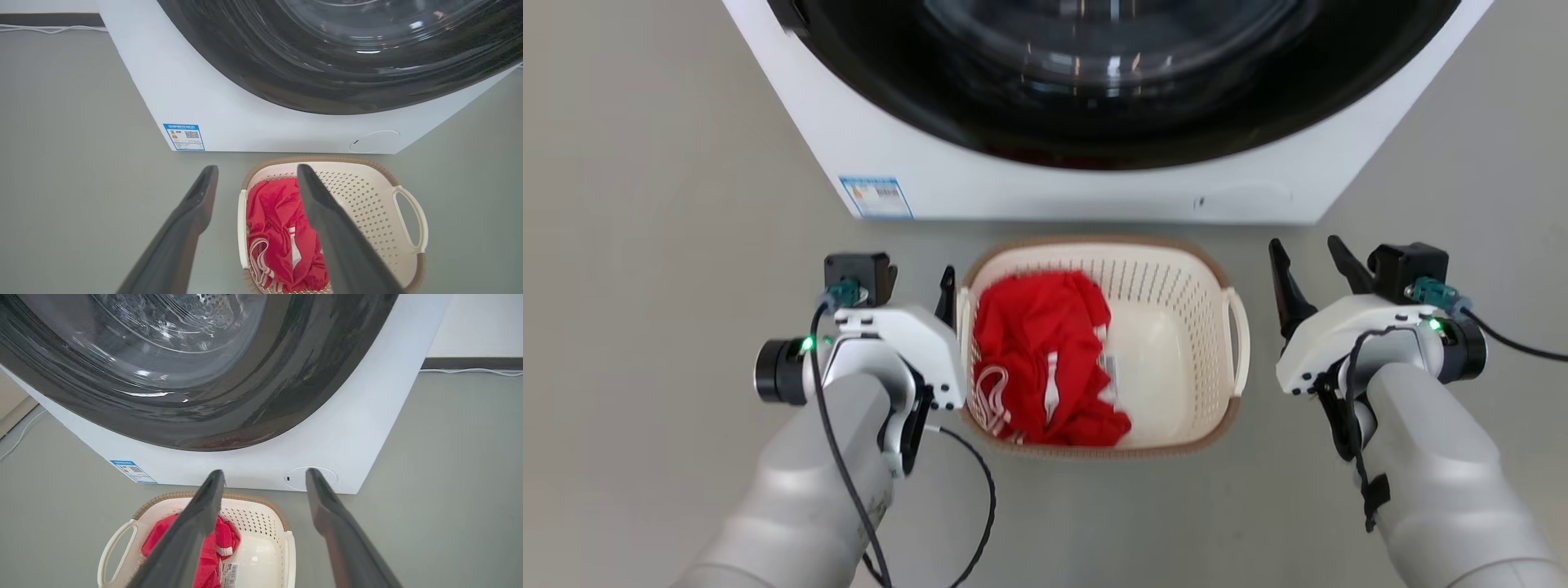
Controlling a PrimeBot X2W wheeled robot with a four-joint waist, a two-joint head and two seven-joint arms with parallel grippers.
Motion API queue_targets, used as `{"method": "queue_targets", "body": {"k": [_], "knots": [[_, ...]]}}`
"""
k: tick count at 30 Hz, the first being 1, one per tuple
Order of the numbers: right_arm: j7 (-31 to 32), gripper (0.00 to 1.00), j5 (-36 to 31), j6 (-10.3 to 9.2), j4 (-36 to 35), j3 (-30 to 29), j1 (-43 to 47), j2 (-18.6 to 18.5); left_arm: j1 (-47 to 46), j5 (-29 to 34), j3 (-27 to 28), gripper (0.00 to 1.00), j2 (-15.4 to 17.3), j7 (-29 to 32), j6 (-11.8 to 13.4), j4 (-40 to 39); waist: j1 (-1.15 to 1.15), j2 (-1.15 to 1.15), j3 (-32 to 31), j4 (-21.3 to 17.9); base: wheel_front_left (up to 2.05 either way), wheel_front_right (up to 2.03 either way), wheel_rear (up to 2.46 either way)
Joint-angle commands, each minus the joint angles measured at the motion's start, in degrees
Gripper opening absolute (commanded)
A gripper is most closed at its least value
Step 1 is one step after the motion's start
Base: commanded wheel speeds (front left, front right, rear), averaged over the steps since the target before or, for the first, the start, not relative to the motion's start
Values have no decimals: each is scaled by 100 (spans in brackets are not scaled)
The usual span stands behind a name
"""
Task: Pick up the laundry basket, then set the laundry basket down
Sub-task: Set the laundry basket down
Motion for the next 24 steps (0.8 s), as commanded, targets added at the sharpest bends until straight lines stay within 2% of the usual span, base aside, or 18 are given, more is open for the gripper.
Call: {"method": "queue_targets", "body": {"k": [1, 10, 24], "knots": [[-79, 100, -118, 35, -224, 83, 145, 97, 86, 132, 247, 100, 152, -62, 44, -161, 0, 0, -317, 40, 0, 0, 0], [-80, 100, -292, 35, -862, 80, 604, 97, 636, 688, 1058, 100, 217, -62, 66, -735, 0, 0, -874, 100, 0, 0, 0], [-80, 100, -546, 35, -1934, 7, 1628, 97, 2168, 1844, 2616, 100, 239, -62, 134, -2263, 0, 0, -1557, 61, 0, 0, 0]]}}
